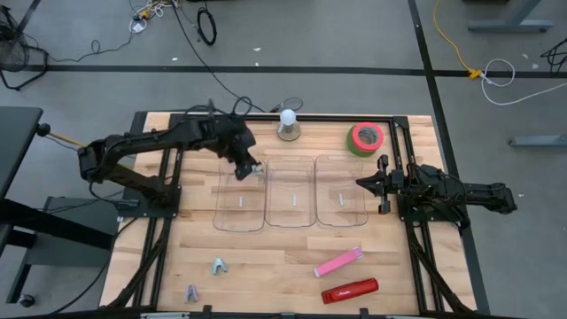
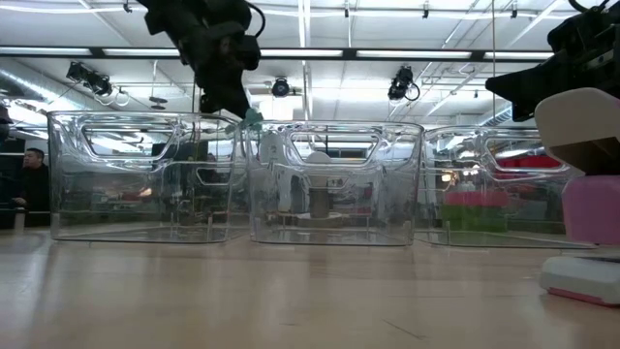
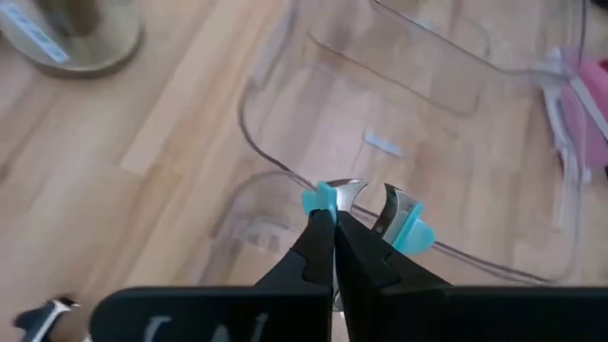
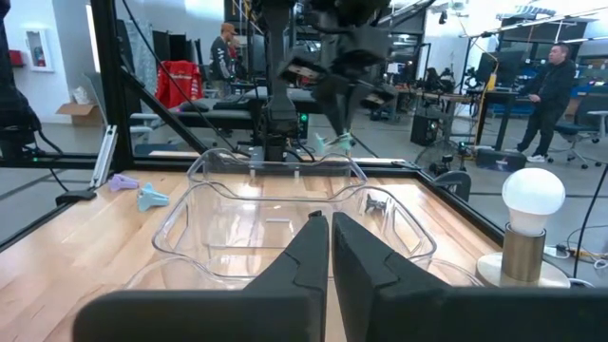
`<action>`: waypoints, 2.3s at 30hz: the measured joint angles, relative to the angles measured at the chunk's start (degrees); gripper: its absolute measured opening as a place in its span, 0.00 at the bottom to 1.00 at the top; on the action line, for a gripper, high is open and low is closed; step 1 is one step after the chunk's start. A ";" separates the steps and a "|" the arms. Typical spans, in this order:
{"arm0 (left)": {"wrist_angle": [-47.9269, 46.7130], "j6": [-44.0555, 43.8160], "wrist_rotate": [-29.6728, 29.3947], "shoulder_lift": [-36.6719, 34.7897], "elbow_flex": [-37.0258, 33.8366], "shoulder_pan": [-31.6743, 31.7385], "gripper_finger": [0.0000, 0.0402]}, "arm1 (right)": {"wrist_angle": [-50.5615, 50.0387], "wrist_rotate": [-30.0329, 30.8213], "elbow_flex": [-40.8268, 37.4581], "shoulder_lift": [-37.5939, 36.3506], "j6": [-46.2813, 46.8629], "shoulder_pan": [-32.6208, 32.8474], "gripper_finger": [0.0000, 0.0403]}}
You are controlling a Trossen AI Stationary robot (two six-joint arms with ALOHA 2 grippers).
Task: Pick and place Stapler, Stapler remover, tape
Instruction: Put the top blue staple remover into the left transparent bin, then adjust the left transparent bin
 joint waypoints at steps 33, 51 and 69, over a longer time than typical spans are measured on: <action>3.14 3.30 -1.11 0.07 -12.82 -6.60 0.01 | 0.01 0.01 0.00 0.00 -0.01 -0.01 0.05; 16.99 3.30 -6.60 0.09 -22.27 -6.58 0.02 | -0.01 -0.01 0.00 0.00 0.01 0.00 0.05; 18.05 1.37 -3.04 0.09 -22.25 -6.60 0.23 | 0.01 0.01 0.00 0.00 0.01 -0.01 0.05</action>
